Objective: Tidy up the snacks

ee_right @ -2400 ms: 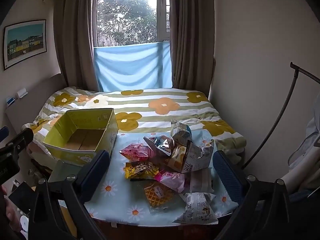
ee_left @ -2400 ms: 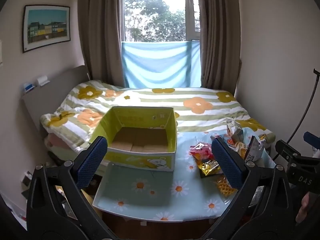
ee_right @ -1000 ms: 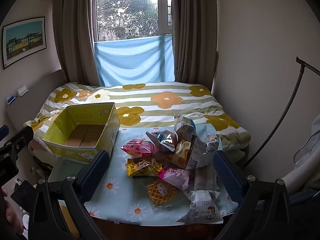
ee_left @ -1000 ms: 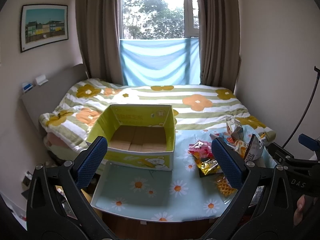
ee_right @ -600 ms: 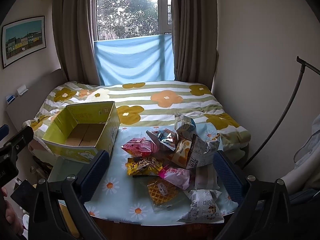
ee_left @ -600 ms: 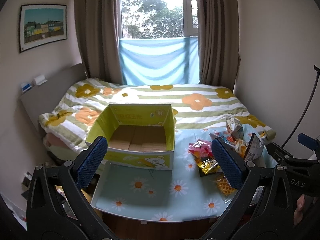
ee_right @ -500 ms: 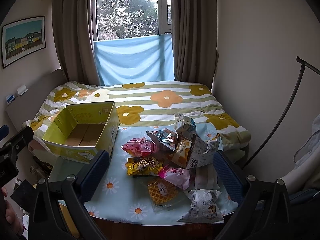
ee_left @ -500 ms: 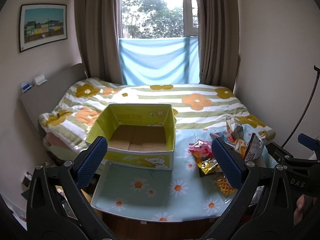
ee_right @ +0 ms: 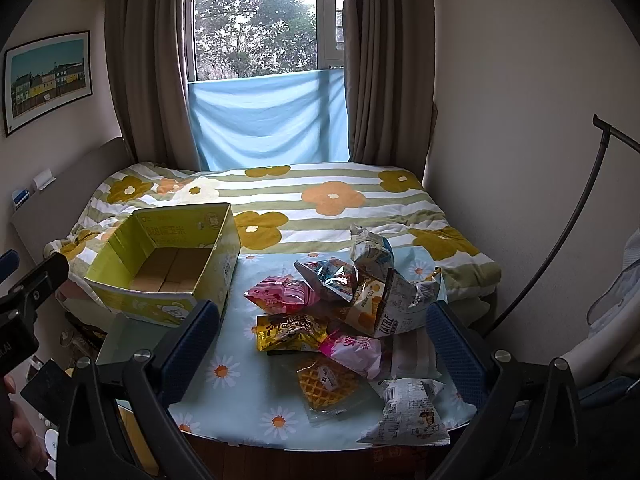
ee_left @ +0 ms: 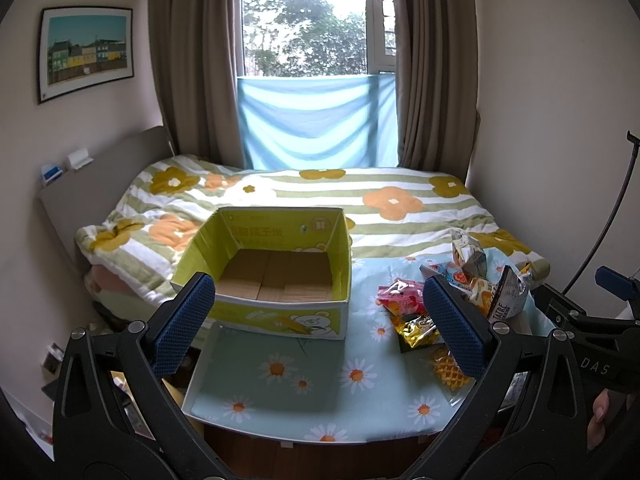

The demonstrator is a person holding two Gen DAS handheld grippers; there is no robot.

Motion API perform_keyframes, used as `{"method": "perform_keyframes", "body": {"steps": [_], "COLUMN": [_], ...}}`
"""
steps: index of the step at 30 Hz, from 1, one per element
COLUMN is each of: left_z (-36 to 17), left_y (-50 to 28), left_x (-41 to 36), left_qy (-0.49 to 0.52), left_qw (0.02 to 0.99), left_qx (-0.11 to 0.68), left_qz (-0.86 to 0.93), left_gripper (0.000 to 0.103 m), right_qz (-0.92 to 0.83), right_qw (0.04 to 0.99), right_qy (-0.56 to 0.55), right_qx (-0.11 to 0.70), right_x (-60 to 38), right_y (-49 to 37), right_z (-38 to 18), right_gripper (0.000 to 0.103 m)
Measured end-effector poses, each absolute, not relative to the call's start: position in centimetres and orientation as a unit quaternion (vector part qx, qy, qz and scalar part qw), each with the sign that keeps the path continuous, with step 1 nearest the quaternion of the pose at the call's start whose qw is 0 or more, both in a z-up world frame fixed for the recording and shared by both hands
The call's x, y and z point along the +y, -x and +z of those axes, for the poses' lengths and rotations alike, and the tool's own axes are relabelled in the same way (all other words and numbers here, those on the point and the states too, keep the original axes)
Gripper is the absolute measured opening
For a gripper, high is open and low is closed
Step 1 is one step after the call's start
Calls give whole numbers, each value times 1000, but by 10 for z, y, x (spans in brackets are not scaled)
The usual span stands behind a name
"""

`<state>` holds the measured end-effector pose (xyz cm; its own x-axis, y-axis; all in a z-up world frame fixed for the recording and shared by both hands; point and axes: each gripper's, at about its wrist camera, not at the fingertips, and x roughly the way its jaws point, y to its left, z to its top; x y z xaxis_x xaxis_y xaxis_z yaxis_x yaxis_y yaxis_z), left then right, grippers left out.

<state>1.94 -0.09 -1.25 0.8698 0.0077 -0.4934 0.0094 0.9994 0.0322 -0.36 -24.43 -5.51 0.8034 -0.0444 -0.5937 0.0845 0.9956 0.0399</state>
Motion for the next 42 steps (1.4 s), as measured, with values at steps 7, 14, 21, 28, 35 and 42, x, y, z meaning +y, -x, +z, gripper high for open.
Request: {"method": "perform_keyframes", "body": {"steps": [7,14,21,28,35,42], "left_z": [-14,-18,-46,-97,-157,-210], "left_y": [-21,-27,-49,-70,-89,-106], "left_x": [6,7,-4,-44,-99,-144], "left_qy": [-10,-9,-8,-12,-13,-3], "left_qw": [966,960,940,905,869,832], "left_qx": [257,280,335,401,471,536], "left_qz": [-1,-13,-72,-141,-151,-146], "left_gripper": [103,103,103,103,103,103], "right_qz": [-34,-30,-69,-99,-83,-40], "right_qw": [949,951,934,910,885,855], "right_qy": [-30,-32,-45,-60,-74,-86], "right_qx": [311,307,348,398,452,509], "right_x": [-242,-250,-282,-318,-350,-371], "right_y": [6,8,17,26,16,-4], "right_z": [-55,-57,-77,-116,-164,-217], "right_gripper": [103,103,103,103,103,103]}}
